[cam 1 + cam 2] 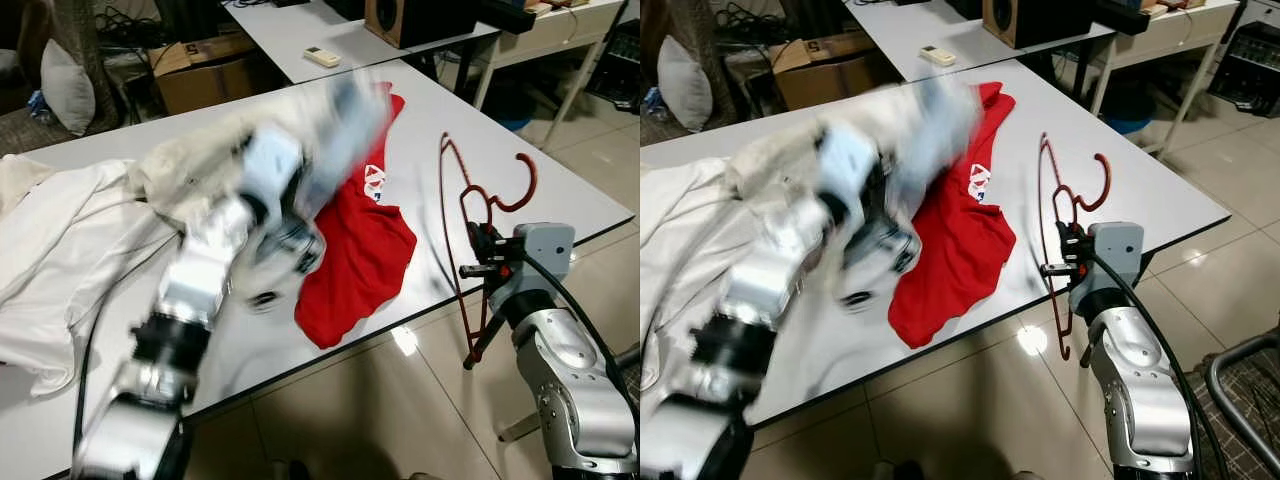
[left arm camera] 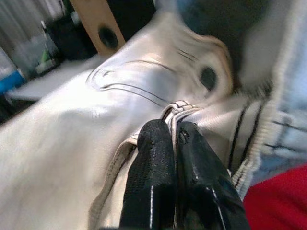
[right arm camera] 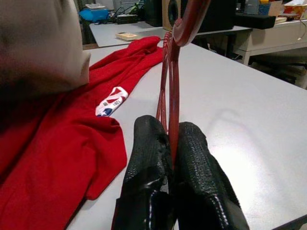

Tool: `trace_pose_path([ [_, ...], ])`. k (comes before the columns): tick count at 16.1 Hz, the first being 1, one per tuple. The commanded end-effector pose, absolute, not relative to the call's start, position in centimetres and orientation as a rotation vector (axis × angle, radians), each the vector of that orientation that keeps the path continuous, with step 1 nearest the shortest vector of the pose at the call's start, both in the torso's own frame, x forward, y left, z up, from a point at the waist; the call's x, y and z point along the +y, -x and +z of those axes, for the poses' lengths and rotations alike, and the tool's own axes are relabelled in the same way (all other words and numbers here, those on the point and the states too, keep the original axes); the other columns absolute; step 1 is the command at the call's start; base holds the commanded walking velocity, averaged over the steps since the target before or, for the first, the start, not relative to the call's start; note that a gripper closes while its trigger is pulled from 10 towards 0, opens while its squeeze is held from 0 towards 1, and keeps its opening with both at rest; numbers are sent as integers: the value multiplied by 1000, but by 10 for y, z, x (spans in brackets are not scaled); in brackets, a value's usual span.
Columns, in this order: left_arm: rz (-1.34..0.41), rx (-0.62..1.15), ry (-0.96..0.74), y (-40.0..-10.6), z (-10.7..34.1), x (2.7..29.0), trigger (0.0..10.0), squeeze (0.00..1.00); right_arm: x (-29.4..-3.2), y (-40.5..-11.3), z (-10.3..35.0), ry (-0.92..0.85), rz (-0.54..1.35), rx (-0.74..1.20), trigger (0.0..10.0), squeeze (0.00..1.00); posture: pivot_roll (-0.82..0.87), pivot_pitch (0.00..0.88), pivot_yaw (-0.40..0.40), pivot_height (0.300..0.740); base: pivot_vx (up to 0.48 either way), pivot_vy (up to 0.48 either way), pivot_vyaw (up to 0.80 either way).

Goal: Hang hanger

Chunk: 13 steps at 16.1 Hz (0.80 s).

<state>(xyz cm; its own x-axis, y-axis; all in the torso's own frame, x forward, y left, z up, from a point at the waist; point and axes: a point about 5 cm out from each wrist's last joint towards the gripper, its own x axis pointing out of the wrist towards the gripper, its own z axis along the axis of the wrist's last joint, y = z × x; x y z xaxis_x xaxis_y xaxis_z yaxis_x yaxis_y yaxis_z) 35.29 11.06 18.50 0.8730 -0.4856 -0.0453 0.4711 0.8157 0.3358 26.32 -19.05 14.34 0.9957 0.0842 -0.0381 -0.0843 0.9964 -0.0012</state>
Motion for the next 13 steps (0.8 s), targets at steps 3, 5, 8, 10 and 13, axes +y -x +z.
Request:
trace_pose_path([
  [3,-488,-95,-350,-360,203,119,0,0,-189,-261,141,-1,89,44,10000,0,-191,15,107,740,0,0,0],
  [5,-472,-225,-308,-363,228,116,0,0,-189,-260,141,-2,87,42,10000,0,-194,10,110,740,0,0,0],
  [8,-515,-165,-531,-370,221,110,2980,0,-192,-260,141,-1,80,35,10000,0,-197,0,112,740,0,0,0],
  [10,-549,-35,-622,-368,187,111,10000,0,-191,-260,141,2,82,34,10000,0,-199,0,113,740,0,0,0],
  [13,-552,4,-687,-362,172,127,10000,1000,-193,-257,141,1,71,34,10000,0,-203,0,120,740,0,0,0],
])
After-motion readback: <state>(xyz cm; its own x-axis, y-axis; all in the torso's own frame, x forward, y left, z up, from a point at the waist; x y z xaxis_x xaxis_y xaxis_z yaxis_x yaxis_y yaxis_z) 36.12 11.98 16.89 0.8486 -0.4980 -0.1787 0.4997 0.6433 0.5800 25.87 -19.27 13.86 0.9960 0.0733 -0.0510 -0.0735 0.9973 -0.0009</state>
